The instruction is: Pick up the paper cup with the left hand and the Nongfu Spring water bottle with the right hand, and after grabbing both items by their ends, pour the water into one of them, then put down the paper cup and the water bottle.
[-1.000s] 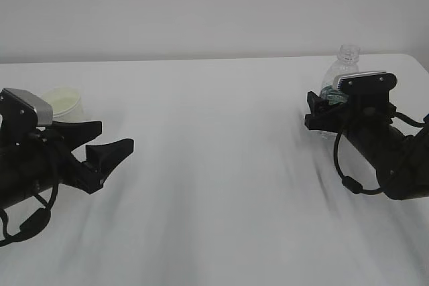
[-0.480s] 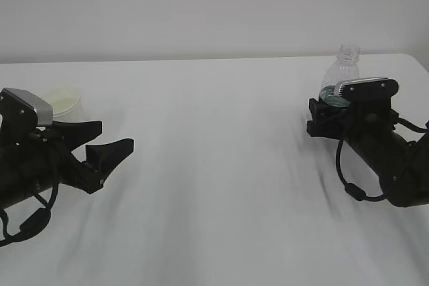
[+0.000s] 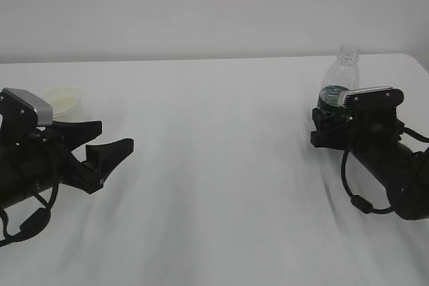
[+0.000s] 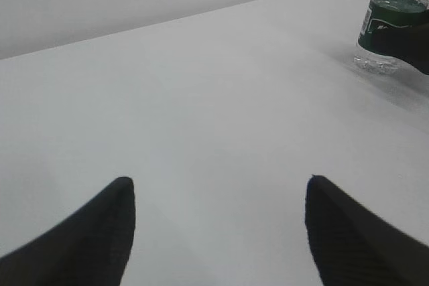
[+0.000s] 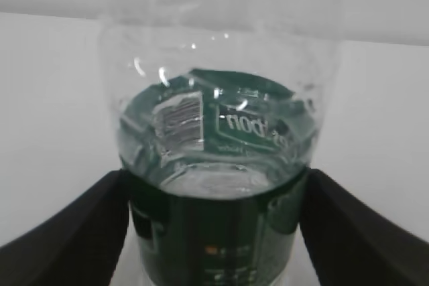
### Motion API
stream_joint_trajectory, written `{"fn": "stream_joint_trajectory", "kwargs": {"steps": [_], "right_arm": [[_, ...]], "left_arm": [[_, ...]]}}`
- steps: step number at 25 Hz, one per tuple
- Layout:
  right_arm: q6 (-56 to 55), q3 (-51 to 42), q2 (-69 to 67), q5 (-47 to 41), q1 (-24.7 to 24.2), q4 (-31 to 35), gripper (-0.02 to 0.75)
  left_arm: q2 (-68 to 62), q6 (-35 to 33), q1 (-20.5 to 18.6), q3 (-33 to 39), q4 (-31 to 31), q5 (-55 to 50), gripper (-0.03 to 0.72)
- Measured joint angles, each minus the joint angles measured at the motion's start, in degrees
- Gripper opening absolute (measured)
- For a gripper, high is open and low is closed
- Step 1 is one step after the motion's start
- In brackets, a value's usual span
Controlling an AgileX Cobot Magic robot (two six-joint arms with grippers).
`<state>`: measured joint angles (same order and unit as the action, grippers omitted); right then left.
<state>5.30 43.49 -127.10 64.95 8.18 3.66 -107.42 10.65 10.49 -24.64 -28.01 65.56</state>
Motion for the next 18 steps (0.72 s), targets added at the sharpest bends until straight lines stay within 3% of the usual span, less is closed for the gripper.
{"fn": "stream_joint_trajectory", "kwargs": {"steps": [18], "right_arm": [[0.00, -8.56, 9.84, 0.43, 0.00, 0.05, 0.602]], "left_arm": [[0.00, 0.00, 0.00, 0.00, 1.25, 0.00, 0.566]]}}
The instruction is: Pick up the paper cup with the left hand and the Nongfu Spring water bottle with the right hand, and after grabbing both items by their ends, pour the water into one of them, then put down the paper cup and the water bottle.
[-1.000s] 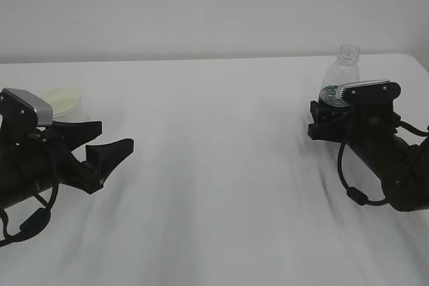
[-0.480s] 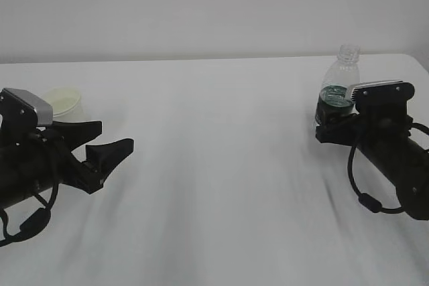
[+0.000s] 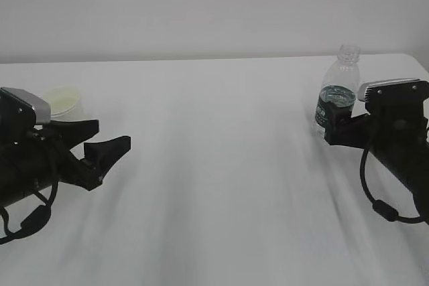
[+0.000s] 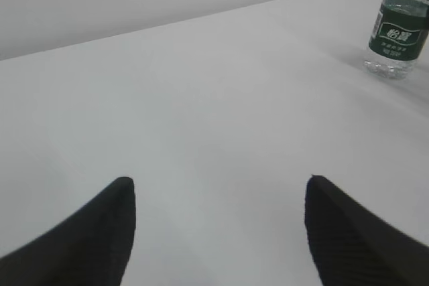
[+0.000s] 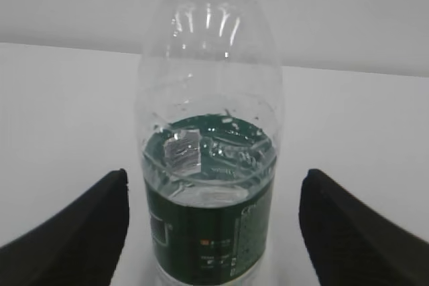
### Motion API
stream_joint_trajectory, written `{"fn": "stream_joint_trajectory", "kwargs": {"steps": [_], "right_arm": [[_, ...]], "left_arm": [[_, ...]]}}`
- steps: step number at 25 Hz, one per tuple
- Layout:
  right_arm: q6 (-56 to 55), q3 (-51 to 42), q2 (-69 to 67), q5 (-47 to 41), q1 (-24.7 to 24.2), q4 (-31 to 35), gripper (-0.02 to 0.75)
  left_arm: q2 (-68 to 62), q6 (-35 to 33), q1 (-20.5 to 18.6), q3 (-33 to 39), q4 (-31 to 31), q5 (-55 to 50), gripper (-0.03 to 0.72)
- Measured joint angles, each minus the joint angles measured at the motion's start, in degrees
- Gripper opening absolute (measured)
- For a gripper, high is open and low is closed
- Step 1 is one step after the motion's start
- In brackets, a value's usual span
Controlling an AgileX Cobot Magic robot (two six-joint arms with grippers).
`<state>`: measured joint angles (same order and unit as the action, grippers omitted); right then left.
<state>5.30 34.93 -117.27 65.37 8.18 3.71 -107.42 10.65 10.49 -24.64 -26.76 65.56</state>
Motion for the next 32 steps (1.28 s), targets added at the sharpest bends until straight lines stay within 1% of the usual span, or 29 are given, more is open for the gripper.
{"fn": "stream_joint_trajectory", "kwargs": {"steps": [4, 8, 22, 26, 32], "right_arm": [[0.00, -1.80, 1.41, 0.00, 0.00, 0.00, 0.599], [0.00, -3.41, 3.14, 0.00, 0.00, 0.00, 0.596], [0.00, -4.68, 4.20, 0.00, 0.00, 0.00, 0.594], [0.00, -4.68, 4.20, 0.00, 0.00, 0.00, 0.594], [0.00, -4.77, 6.35, 0.00, 0.00, 0.09, 0.594]], "left_arm": [[0.00, 0.00, 0.00, 0.00, 1.87, 0.00, 0.566], [0.26, -0.13, 0.00, 0.00, 5.26, 0.00, 0.566], [0.93, -9.19, 0.00, 0.00, 24.62, 0.00, 0.564], [0.93, -10.65, 0.00, 0.00, 27.65, 0.00, 0.560], [1.58, -12.27, 0.00, 0.00, 29.67, 0.00, 0.558]]}}
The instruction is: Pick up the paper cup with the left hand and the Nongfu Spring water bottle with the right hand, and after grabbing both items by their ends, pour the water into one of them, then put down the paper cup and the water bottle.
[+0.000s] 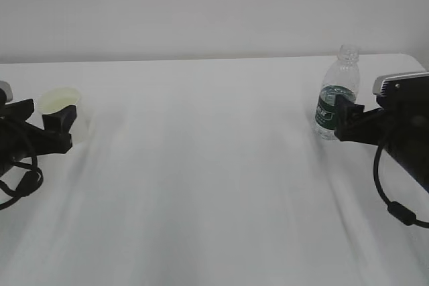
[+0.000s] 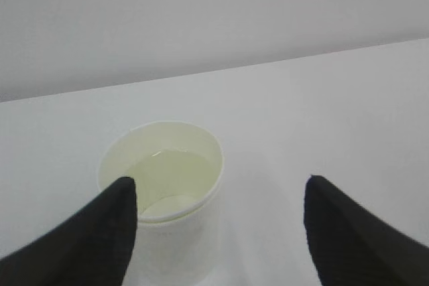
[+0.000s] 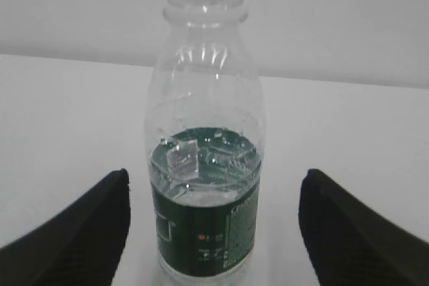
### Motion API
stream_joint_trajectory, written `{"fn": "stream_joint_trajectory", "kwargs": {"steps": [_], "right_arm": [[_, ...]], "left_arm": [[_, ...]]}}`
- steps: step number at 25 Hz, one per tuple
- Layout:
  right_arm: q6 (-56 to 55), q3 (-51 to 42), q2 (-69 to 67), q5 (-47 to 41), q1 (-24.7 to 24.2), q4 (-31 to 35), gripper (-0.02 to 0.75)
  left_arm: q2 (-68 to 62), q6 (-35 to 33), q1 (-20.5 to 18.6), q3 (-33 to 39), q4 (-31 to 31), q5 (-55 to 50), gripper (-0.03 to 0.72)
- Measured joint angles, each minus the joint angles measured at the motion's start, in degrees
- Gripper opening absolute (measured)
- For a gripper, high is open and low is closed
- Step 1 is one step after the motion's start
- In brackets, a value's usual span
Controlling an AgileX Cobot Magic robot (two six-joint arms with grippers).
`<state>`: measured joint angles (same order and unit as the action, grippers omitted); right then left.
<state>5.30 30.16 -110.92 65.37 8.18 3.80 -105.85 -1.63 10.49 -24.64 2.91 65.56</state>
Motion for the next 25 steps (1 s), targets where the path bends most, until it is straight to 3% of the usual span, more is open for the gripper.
{"fn": "stream_joint_trajectory", "kwargs": {"steps": [10, 25], "right_arm": [[-0.04, 0.00, 5.40, -3.46, 0.00, 0.74, 0.594], [-0.04, -0.22, 13.09, -17.07, 0.00, 0.94, 0.594]], "left_arm": [[4.85, -0.12, 0.00, 0.00, 1.53, -2.76, 0.557], [20.04, -0.21, 0.00, 0.14, 4.39, -22.35, 0.550]]}}
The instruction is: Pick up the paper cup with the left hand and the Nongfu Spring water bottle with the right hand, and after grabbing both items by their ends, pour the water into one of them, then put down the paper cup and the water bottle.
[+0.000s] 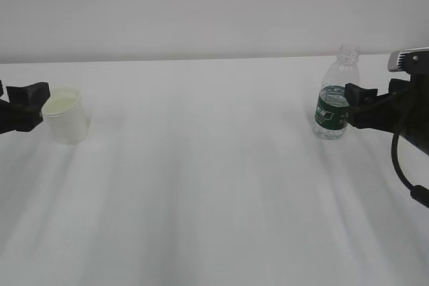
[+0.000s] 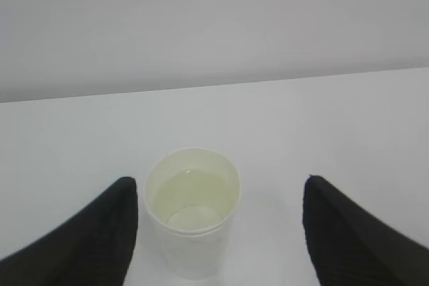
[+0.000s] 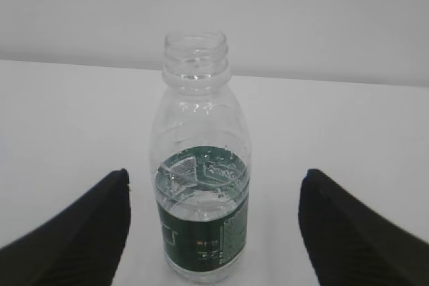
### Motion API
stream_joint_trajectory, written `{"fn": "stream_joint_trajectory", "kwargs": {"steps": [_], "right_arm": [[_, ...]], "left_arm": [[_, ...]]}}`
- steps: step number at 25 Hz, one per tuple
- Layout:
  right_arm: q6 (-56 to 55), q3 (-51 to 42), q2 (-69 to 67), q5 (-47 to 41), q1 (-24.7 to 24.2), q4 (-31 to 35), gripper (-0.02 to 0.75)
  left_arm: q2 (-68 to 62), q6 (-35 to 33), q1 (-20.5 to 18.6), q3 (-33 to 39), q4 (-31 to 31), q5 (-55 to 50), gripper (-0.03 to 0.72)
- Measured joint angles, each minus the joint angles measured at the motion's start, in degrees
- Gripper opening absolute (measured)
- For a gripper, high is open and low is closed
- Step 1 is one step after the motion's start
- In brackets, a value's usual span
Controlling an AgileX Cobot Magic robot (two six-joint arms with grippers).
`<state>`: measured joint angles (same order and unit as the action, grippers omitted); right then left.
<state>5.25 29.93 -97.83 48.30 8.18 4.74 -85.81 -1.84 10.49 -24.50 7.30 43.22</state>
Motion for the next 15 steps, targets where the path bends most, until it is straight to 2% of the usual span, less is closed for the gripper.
{"fn": "stream_joint_trajectory", "kwargs": {"steps": [15], "right_arm": [[0.00, -0.12, 9.93, -13.06, 0.00, 0.00, 0.594]], "left_arm": [[14.68, 0.00, 0.00, 0.27, 1.48, -13.37, 0.543]]}}
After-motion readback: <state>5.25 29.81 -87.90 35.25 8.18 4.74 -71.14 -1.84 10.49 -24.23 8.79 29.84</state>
